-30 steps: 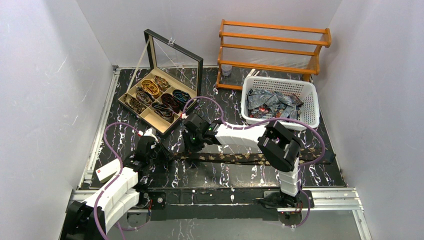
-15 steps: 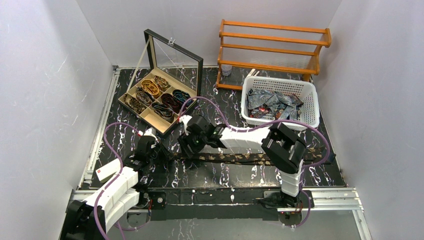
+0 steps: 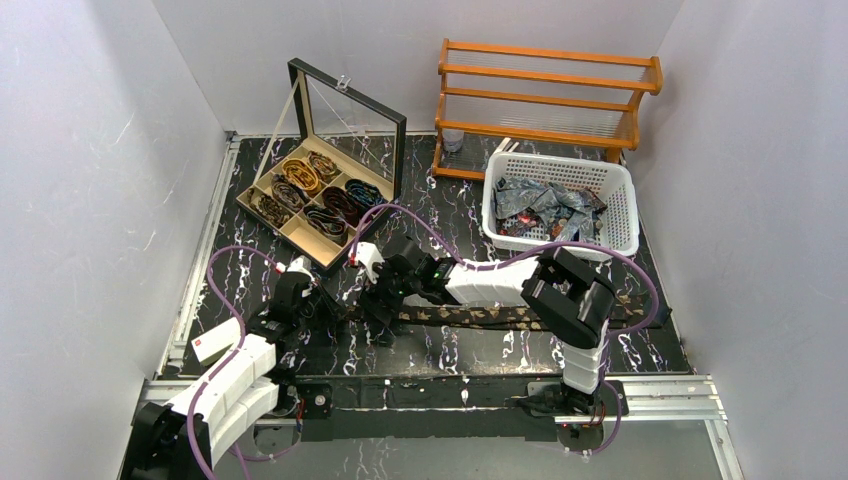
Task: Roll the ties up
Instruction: Flatten out the tie at the center of the board.
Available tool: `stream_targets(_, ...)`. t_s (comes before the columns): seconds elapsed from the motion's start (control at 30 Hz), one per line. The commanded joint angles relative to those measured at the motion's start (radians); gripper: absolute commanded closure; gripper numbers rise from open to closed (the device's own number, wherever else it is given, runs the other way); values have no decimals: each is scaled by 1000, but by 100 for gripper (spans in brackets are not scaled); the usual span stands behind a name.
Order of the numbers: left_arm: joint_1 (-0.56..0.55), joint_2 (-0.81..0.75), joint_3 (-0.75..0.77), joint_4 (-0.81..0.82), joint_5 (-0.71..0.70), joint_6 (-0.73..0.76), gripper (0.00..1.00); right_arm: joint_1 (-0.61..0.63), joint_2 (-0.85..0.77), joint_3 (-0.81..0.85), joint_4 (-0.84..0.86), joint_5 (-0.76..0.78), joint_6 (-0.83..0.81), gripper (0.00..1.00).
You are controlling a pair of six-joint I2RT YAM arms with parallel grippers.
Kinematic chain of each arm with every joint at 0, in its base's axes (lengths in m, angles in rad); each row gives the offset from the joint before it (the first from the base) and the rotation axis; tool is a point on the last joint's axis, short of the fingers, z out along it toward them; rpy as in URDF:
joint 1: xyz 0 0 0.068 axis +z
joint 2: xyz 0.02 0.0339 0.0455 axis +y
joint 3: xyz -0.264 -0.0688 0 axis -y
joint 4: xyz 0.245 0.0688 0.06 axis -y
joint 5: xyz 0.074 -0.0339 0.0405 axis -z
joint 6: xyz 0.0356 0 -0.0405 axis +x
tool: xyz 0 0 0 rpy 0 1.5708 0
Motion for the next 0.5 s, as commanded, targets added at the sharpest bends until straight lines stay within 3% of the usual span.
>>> stream_targets(0.0,0,-13,10,-46,5,-6,100,3,41,32,27,-61,-87,7)
stream_targets(0.27,0,-2,19,-51,10,-8,100,4,115,36,22,-40,-186,12)
stream_targets(0.33,0,-12,16,-54,3,-11,100,4,121,35,7,-31,-213,20)
stream_targets(0.47,0,-22,29,-73,-17,-23,100,9,120,7,-8,-34,-236,44)
